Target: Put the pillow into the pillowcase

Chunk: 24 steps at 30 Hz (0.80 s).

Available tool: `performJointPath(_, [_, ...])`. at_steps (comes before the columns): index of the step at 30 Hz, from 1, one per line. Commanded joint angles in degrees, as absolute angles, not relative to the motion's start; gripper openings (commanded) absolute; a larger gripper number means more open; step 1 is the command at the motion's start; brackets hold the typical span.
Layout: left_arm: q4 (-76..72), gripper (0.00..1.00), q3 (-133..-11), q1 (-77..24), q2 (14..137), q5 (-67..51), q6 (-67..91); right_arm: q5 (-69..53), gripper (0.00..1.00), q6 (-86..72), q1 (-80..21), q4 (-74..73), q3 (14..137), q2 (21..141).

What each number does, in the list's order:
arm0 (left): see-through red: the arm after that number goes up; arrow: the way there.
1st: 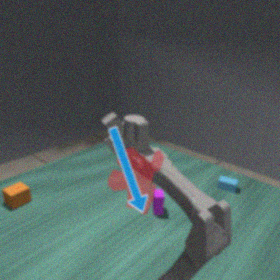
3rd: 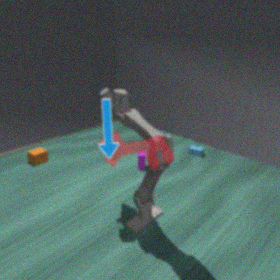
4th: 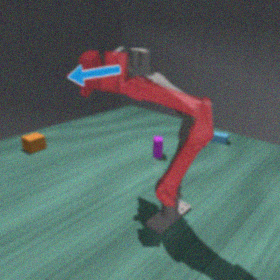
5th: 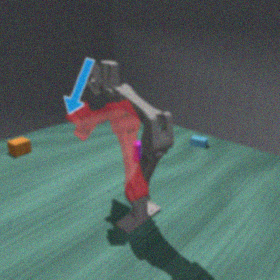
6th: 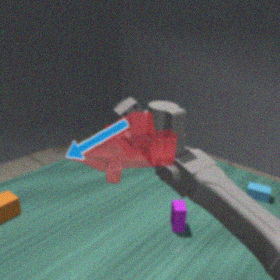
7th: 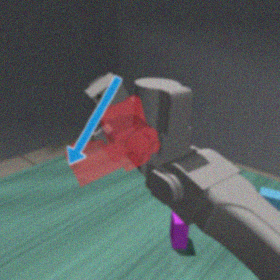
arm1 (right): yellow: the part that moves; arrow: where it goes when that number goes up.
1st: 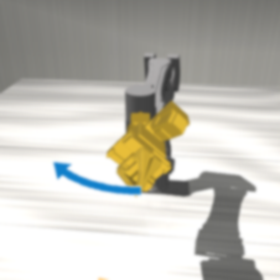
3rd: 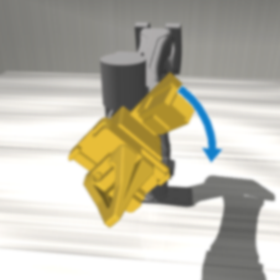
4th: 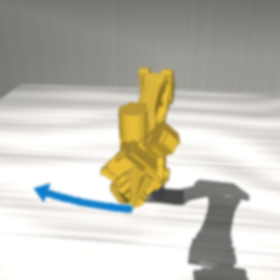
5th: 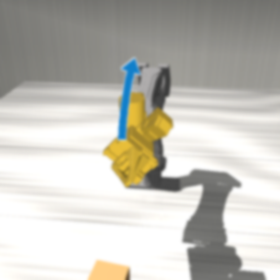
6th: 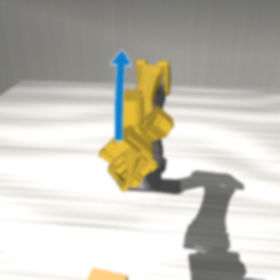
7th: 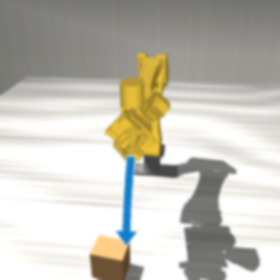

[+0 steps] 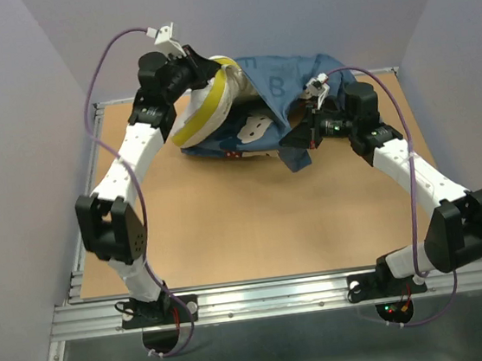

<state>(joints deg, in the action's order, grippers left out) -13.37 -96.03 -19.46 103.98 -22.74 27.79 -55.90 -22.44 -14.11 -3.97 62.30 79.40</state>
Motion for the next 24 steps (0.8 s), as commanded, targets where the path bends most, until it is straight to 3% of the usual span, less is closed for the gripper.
performJointPath(1, [-16.7,0.0,-86.4,-25.1,88.4,-17.0,18.9,-62.5,0.01,-25.0,-15.1,1.2,63.9,75.7])
performJointPath(3, [-19.0,0.0,-75.1,-30.2,87.1,-15.9,17.3,-62.5,0.01,-25.3,-15.1,1.1,59.2,73.7])
performJointPath(5, [-23.9,0.0,-65.0,-35.8,95.7,-15.3,19.2,-62.1,0.01,-26.1,-15.1,1.1,54.3,70.1])
performJointPath(8, [-22.8,0.0,-72.9,-34.5,114.2,-14.9,26.3,-63.4,0.01,-28.7,-14.9,0.2,50.7,66.7])
performJointPath(10, [-21.6,0.0,-82.8,-32.4,119.9,-14.3,29.4,-64.6,0.01,-30.2,-15.0,-2.2,48.1,65.1])
performJointPath(18, [-21.3,0.0,-97.8,-27.2,119.0,7.5,11.0,-67.8,0.01,-33.2,-14.9,-5.4,47.5,61.6])
performJointPath(24, [-30.6,0.0,-90.9,-27.8,115.1,8.6,-8.1,-68.6,0.01,-33.4,-10.6,-8.4,47.7,59.5])
